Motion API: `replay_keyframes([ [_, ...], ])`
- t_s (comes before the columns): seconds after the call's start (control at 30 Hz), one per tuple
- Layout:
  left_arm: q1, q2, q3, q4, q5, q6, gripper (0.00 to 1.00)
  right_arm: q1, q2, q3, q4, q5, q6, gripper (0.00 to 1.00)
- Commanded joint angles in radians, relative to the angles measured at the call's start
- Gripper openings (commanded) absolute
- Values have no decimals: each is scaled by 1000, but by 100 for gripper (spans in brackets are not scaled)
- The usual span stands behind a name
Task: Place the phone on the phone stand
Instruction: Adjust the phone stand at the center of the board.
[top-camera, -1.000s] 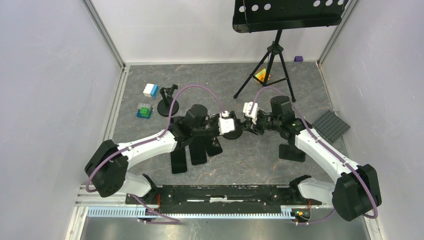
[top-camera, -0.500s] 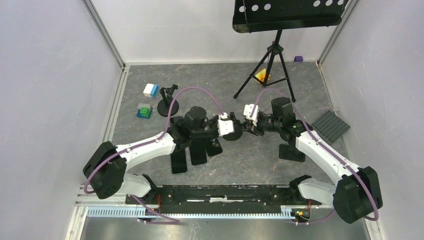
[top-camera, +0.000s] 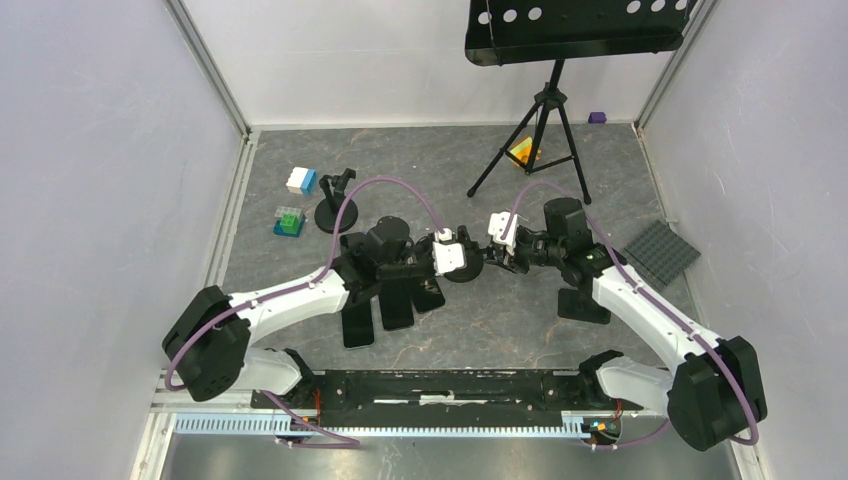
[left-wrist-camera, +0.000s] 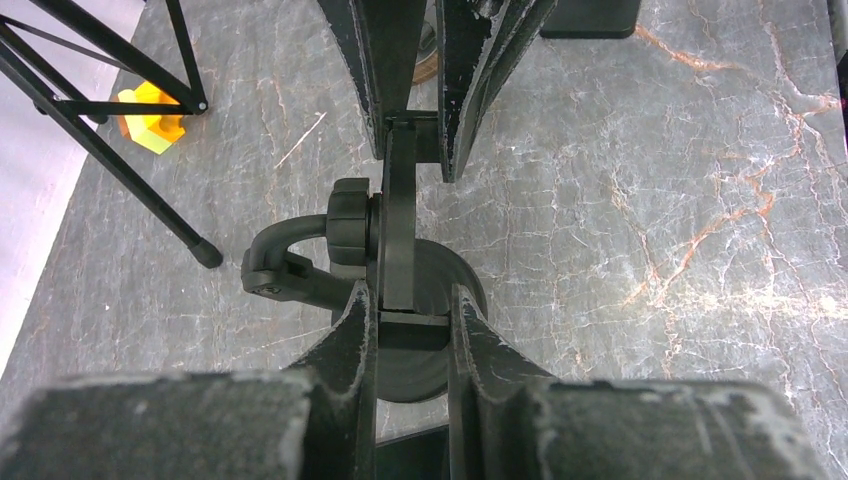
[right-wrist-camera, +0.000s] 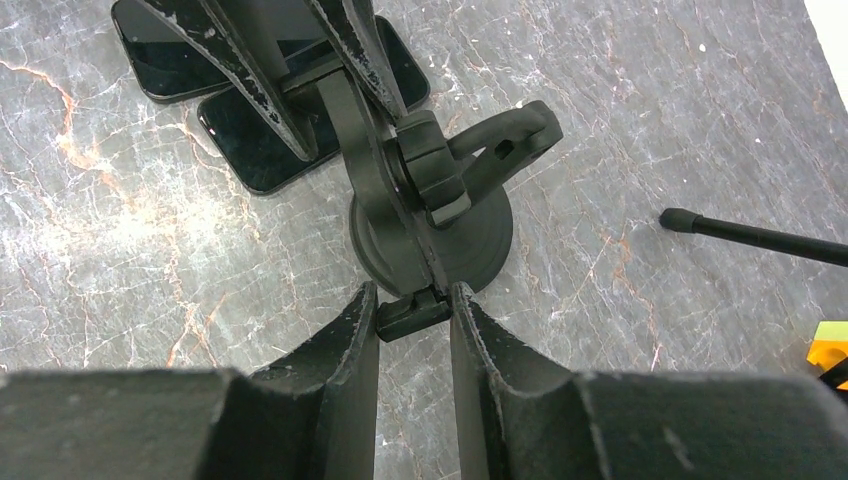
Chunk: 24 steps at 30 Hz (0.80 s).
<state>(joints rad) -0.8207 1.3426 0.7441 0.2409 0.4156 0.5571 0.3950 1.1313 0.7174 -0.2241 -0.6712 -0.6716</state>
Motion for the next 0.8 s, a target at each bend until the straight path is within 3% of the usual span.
replay_keyframes([
  [0.0,26,-85,-30,-49,-55,-33,2,-91,-15,-30,-77,272,-44,0],
  [0.77,61,-111,-43,-50,-38,-53,2,-108,-28,-55,-60,364,-74,0],
])
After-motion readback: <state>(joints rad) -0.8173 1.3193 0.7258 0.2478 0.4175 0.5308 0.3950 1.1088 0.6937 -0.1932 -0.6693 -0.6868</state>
